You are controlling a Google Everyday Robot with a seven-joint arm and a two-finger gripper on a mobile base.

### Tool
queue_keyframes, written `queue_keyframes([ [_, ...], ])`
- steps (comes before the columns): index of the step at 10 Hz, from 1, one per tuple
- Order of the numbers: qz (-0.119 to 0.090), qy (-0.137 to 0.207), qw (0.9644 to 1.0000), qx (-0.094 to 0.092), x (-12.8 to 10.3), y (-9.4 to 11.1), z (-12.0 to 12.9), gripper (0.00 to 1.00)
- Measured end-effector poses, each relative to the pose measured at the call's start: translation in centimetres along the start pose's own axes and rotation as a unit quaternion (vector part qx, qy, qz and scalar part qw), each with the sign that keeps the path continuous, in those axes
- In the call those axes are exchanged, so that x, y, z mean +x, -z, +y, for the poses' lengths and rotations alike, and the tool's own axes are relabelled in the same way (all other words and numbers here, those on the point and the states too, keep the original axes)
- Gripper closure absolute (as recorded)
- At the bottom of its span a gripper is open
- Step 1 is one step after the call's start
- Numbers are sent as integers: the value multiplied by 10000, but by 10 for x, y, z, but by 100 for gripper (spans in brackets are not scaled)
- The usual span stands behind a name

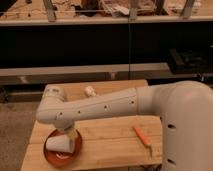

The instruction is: Place the ceramic cup in the ceramic bowl

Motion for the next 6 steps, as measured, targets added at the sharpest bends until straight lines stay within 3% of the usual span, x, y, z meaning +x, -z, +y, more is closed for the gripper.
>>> queue_keyframes([
  [2,15,-28,10000,33,3,2,1,41],
  [6,0,-71,10000,69,-26,18,-4,6],
])
